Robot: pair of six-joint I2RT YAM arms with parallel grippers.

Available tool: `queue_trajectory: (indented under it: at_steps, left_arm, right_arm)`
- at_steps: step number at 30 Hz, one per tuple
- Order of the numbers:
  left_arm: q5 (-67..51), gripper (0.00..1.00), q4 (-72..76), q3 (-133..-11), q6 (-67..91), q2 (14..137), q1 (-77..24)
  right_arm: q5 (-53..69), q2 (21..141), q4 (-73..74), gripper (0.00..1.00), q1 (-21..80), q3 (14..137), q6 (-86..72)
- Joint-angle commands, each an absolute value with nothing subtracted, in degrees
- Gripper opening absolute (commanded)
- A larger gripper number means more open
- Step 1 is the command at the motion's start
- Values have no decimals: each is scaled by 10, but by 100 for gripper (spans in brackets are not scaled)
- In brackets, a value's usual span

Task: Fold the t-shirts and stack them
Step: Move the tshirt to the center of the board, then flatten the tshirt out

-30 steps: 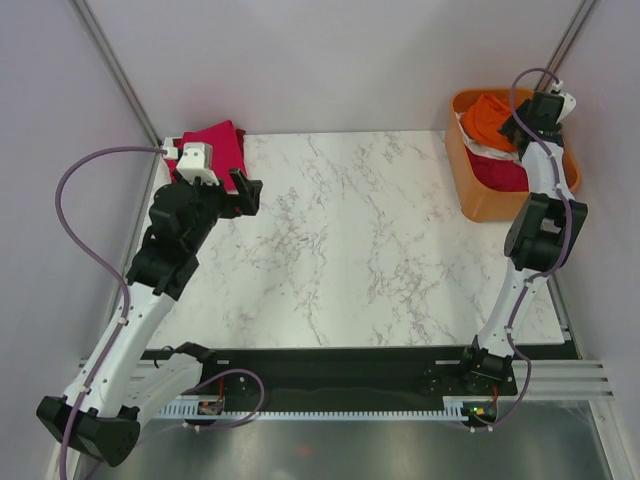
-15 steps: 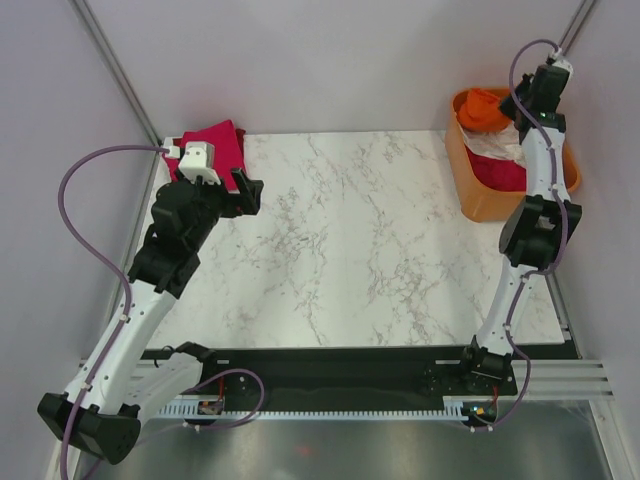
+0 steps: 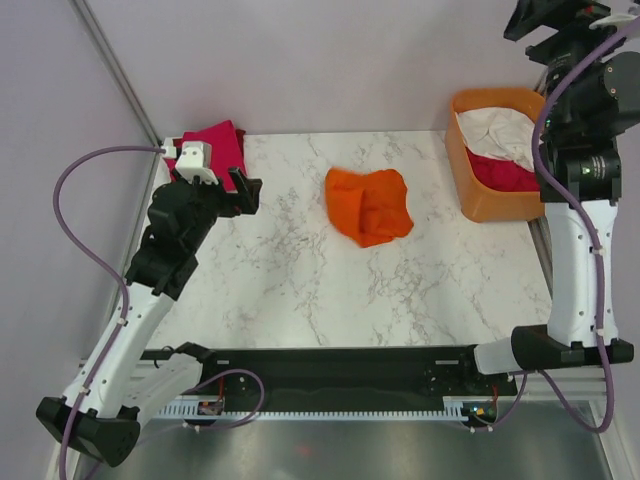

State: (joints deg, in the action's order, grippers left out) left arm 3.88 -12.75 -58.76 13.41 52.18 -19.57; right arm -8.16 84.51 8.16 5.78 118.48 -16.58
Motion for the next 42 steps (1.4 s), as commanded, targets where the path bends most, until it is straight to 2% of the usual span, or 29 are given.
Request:
queue_trajectory:
  at_steps: [1,4,6,9,10,11,12,13,17,18,21,26,35,40,41,42]
  left_arm:
    - [31,100,-117,-615,125,520,-195]
    - [31,100,-117,-617,125,537,-194]
    - [31,100,-117,-621,125,558,-195]
    - [31,100,-117,-655,125,629,-205]
    - [10,92,-138,-683,122,650,-220]
    - [-66,90,-281,-699,126,697,-230]
    - [-61,86,-302,-716,128,719,-242]
    - [-51,85,-315,-744,131,742,-265]
    - [-27,84,-327,-759,178,803,-294]
    - [-23,83,-326,-761,190,828,-297]
    - [-6,80,-317,-775,230,866,-301]
    - [41,79,-316,-786,235,864,-301]
    - [114,99,-368,-772,148,724,-284]
    - [121,100,-367,-720,126,678,-273]
    - [121,100,-367,-713,126,672,-273]
    - [121,100,-367,-700,126,668,-272]
  right_arm:
    - [-170,878,192,98,50,1111,-159]
    - [-131,853,227,98,50,1011,-196]
    - [-51,850,237,93,54,956,-212]
    - [-5,862,246,86,88,850,-222]
    - [-6,866,247,81,106,808,-216]
    - [-7,868,248,78,113,790,-214]
    - [-8,868,249,73,119,760,-214]
    - [-9,867,250,64,129,746,-214]
    - [54,892,247,53,170,692,-212]
    - [98,901,238,53,183,684,-207]
    - [120,918,210,53,249,663,-198]
    - [113,928,172,65,298,685,-212]
    - [4,1045,217,70,337,762,-201]
    - [-39,1090,218,68,344,777,-207]
    - [-51,1093,216,65,345,780,-207]
    - [-56,1097,216,58,347,785,-206]
